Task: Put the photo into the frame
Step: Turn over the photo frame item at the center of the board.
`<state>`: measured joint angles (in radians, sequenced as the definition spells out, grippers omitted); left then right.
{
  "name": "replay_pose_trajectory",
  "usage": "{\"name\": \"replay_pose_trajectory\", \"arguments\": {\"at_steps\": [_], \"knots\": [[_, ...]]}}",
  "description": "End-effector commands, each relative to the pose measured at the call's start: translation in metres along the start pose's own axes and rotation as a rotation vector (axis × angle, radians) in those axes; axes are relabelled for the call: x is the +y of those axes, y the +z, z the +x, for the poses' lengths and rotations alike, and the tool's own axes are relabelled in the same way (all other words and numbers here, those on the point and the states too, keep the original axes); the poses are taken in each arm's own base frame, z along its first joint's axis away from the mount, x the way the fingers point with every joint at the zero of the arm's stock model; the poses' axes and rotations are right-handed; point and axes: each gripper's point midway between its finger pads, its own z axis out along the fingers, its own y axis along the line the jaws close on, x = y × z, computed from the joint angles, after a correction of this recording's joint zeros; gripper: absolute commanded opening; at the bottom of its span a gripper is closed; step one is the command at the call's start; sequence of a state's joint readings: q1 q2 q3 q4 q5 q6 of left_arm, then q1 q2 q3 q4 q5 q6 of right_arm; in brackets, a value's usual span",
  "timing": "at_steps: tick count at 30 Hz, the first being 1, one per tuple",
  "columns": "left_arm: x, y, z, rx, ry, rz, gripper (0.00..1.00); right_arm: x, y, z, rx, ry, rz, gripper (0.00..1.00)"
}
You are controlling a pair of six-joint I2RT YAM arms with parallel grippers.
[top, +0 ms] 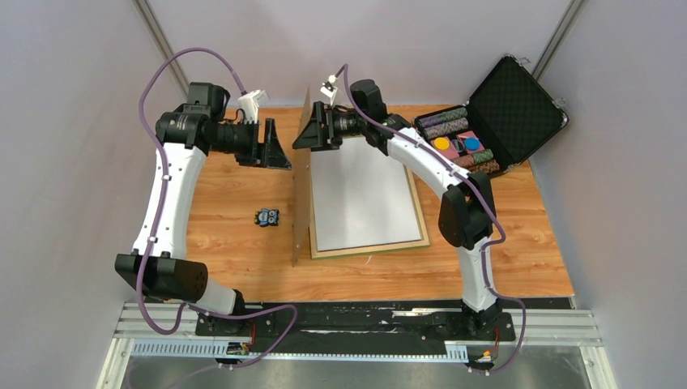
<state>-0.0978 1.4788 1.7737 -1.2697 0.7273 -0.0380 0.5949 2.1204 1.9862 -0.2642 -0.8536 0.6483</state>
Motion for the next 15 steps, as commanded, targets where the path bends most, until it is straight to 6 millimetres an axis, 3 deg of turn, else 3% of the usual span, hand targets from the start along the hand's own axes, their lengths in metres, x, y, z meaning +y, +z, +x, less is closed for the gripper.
{"name": "replay_pose_trajectory", "arguments": {"at_steps": [1, 11, 15], "knots": [[-0.006, -0.013, 0.003, -0.024, 0.062, -0.036, 0.74, 0.015, -0.020, -0.012, -0.044, -0.046, 0.014, 0.79], [-0.001, -0.014, 0.006, -0.020, 0.061, -0.063, 0.74, -0.010, -0.037, -0.007, -0.045, -0.001, 0.040, 0.73], [-0.001, -0.013, 0.007, -0.018, 0.060, -0.061, 0.74, -0.024, -0.045, -0.005, -0.049, 0.017, 0.056, 0.66]]}}
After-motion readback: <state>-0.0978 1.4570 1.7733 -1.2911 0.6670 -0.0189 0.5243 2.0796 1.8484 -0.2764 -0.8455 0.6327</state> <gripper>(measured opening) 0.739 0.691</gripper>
